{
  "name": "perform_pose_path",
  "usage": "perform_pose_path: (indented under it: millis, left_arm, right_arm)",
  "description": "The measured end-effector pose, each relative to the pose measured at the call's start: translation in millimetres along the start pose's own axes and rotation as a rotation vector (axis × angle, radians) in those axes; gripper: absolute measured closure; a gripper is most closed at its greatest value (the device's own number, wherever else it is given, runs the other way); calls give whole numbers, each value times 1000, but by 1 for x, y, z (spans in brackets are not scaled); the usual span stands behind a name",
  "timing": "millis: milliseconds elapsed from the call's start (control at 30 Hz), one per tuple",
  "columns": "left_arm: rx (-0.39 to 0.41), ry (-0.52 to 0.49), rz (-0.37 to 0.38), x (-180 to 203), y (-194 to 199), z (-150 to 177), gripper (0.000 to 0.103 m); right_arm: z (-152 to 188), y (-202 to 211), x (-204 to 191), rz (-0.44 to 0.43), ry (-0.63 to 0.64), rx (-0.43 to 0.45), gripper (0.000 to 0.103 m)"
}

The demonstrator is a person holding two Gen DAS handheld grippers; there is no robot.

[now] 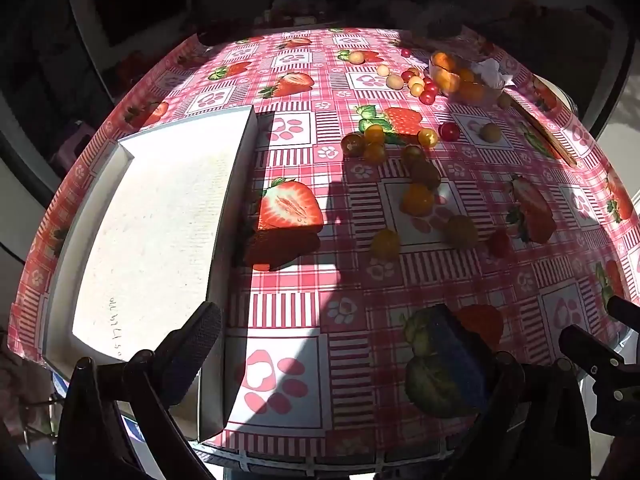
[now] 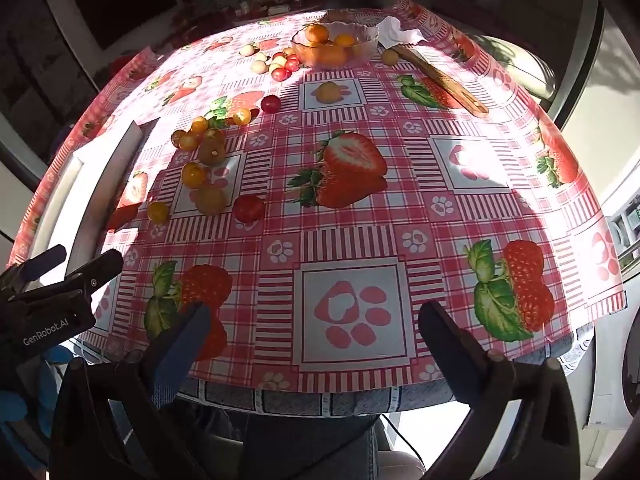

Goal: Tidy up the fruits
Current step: 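Grasp a yellow cherry tomato with the left gripper while the right gripper grasps a red cherry tomato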

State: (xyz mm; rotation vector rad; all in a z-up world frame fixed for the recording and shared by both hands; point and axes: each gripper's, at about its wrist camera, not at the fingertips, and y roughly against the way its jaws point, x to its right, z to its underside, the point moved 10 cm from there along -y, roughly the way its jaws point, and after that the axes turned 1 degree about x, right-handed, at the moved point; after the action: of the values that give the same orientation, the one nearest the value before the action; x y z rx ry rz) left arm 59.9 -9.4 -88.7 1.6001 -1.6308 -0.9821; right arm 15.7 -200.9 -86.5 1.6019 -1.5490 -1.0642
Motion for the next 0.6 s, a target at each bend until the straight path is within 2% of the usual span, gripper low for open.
perform_pose_path:
  millis: [167,367,600]
  left_arm:
    - [6,-21,-1,4,-8,-5,0]
    - [49,-90,2,14,-17,-18,0]
    - [83,-115,31,22,-32,-31,0]
  right_arm:
    - [-6,-5,0,5,16,-10,0]
    - [-15,-16,-3,9,39,2,0]
    - [-26,-29,-14,-6,97,8,1]
